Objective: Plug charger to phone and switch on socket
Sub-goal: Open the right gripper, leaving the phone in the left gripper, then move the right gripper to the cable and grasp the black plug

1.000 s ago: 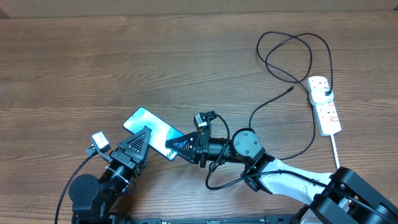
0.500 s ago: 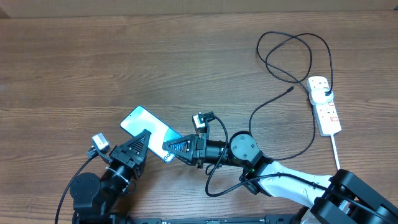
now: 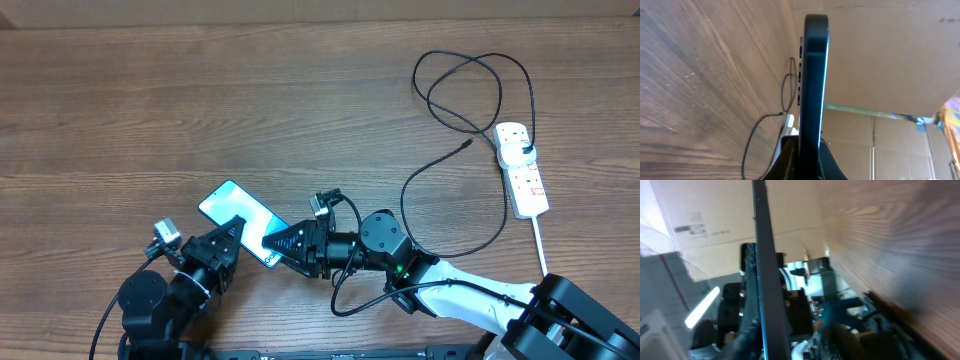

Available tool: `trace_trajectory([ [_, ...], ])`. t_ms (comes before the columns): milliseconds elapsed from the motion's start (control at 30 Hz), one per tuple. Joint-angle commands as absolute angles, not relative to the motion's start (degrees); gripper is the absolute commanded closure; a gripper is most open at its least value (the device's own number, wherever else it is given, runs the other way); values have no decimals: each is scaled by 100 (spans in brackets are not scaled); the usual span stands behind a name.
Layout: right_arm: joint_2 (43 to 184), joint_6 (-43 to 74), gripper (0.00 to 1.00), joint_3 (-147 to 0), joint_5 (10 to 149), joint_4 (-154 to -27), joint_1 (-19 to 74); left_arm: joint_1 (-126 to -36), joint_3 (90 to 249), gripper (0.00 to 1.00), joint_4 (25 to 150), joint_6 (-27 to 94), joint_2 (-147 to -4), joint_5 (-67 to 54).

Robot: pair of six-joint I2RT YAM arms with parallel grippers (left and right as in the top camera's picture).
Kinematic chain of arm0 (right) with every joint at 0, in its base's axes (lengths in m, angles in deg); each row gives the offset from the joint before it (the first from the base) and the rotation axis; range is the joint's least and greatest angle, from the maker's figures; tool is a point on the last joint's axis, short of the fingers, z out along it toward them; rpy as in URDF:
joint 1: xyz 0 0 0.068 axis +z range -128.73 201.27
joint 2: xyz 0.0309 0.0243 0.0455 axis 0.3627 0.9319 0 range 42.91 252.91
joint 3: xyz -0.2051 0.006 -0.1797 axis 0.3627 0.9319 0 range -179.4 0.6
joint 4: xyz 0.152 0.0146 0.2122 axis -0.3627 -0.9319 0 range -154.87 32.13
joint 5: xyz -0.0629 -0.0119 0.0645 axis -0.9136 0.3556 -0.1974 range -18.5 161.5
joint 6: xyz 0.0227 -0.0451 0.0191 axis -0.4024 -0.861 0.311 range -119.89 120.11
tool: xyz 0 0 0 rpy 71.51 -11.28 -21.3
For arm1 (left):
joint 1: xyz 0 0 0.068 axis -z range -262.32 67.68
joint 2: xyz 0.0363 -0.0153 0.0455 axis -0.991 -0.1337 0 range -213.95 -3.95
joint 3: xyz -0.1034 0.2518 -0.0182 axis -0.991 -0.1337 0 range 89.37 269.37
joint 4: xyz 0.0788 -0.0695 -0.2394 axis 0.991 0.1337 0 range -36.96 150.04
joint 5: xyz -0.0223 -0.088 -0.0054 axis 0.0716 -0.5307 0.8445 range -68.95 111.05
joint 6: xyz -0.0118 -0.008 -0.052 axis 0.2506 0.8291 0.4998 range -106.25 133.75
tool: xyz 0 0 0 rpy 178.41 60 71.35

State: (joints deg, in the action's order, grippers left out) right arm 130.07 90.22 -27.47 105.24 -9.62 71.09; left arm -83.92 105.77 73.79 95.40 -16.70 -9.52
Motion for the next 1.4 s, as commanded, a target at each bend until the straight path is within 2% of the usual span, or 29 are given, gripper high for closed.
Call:
trace_trajectory([
  [0, 12950, 8178, 51, -2774, 10629, -980, 7076, -8417, 10645, 96, 7508, 9078, -1782, -965],
  [67, 12950, 7614, 45, -2774, 10631, -986, 6965, -8417, 10645, 96, 7720, 8903, -1961, -995],
  [267, 12948, 6574, 44, -2774, 10631, -1605, 6388, -8417, 10645, 96, 7508, 8775, -2746, -1487],
  [400, 12948, 5798, 41, -2774, 10627, -2169, 5712, -8417, 10645, 96, 6595, 8541, -3648, -2235],
  [700, 12779, 5223, 39, -2922, 10369, -3917, 4484, -8417, 10647, 96, 4029, 8442, -6053, -4036],
  [867, 12572, 4823, 38, -3429, 9143, -5653, 4019, -8377, 10652, 96, 2612, 8547, -7252, -4663],
  [1067, 12565, 4434, 35, -4494, 6620, -7506, 3640, -8097, 10658, 96, 1692, 8702, -7910, -4667],
  [1233, 12628, 4283, 36, -4811, 5460, -7421, 3219, -8030, 10662, 96, 1502, 8705, -7967, -4608],
  [1367, 12875, 4196, 36, -4811, 5355, -6984, 2941, -8030, 10662, 96, 1504, 8707, -7967, -4599],
])
